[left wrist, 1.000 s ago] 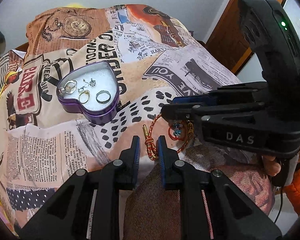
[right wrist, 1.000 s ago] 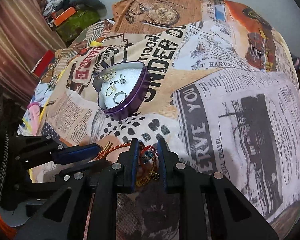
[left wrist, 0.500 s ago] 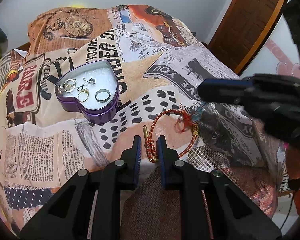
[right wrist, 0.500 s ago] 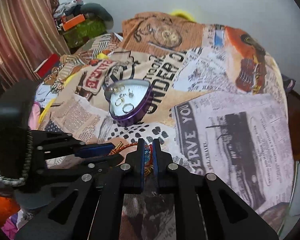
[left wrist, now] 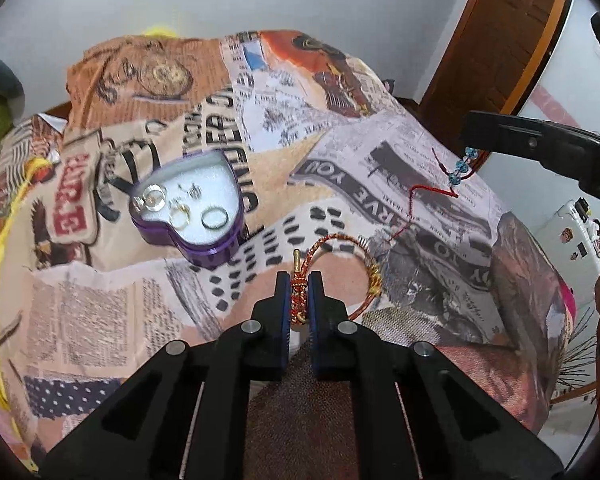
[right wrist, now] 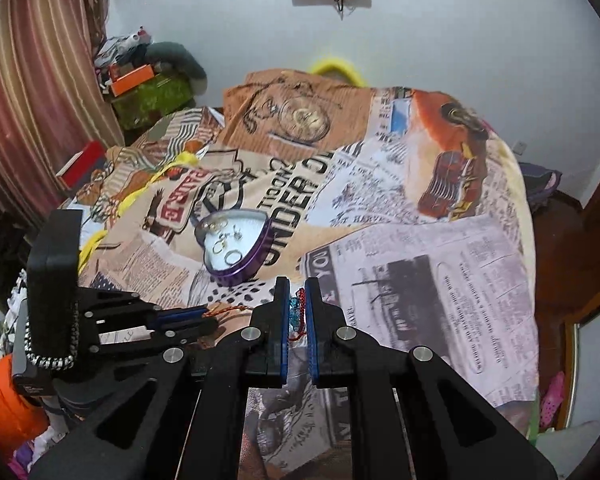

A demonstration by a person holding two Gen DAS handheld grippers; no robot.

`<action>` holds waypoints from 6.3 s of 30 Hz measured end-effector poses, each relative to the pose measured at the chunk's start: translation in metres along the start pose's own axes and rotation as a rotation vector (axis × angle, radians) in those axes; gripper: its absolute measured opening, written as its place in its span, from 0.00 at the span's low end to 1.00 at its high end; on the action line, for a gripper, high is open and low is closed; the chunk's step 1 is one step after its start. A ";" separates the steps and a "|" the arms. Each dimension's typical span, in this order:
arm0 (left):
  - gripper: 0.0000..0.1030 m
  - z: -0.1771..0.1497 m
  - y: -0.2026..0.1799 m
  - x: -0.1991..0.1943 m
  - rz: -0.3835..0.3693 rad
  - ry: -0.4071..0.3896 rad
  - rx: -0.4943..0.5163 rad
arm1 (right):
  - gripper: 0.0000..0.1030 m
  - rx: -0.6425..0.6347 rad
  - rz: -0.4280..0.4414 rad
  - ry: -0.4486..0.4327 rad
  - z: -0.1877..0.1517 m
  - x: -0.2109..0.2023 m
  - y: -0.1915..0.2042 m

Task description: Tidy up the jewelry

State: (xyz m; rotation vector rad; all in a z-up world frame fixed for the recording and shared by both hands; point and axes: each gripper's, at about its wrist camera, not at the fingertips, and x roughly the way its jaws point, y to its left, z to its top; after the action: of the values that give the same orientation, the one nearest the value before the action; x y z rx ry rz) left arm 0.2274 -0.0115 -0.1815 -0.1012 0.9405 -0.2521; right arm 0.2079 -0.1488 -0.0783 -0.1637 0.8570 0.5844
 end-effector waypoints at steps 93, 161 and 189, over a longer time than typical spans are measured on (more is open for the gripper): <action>0.16 0.045 0.062 -0.123 0.137 -0.336 -0.069 | 0.18 0.013 0.078 -0.089 0.056 -0.004 0.064; 1.00 -0.063 -0.054 -0.291 0.348 -0.835 0.012 | 0.98 0.013 -0.189 -0.705 -0.050 -0.210 0.128; 1.00 -0.059 -0.048 -0.284 0.309 -0.819 0.010 | 0.99 0.023 -0.189 -0.691 -0.049 -0.207 0.125</action>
State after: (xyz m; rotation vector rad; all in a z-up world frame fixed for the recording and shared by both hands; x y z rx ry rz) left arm 0.0122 0.0170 0.0164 -0.0407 0.1318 0.0793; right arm 0.0019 -0.1497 0.0570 -0.0141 0.1743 0.4092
